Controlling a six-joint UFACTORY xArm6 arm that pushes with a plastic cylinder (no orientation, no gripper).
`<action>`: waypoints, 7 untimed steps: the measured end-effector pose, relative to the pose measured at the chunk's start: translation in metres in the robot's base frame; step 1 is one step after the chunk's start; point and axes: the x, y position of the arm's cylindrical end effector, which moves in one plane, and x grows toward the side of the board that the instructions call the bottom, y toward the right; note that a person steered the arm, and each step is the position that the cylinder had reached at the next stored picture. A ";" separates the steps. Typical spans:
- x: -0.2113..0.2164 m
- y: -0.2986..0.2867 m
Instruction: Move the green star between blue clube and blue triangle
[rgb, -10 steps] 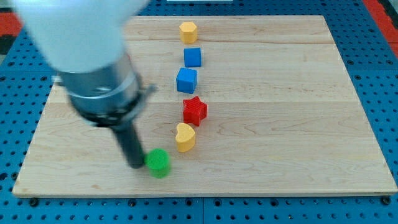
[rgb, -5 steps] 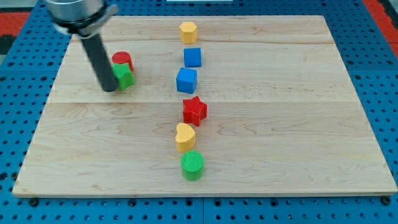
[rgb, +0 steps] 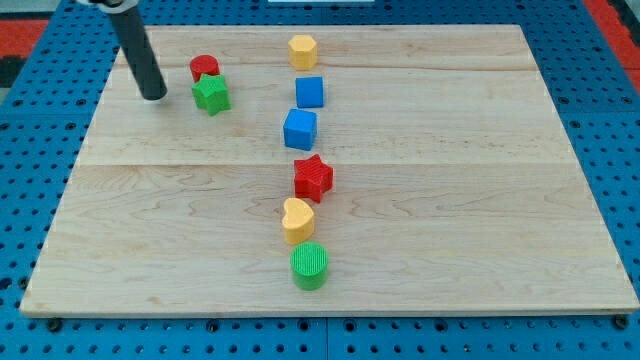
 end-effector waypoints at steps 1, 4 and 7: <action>-0.005 0.043; 0.022 0.090; 0.033 0.125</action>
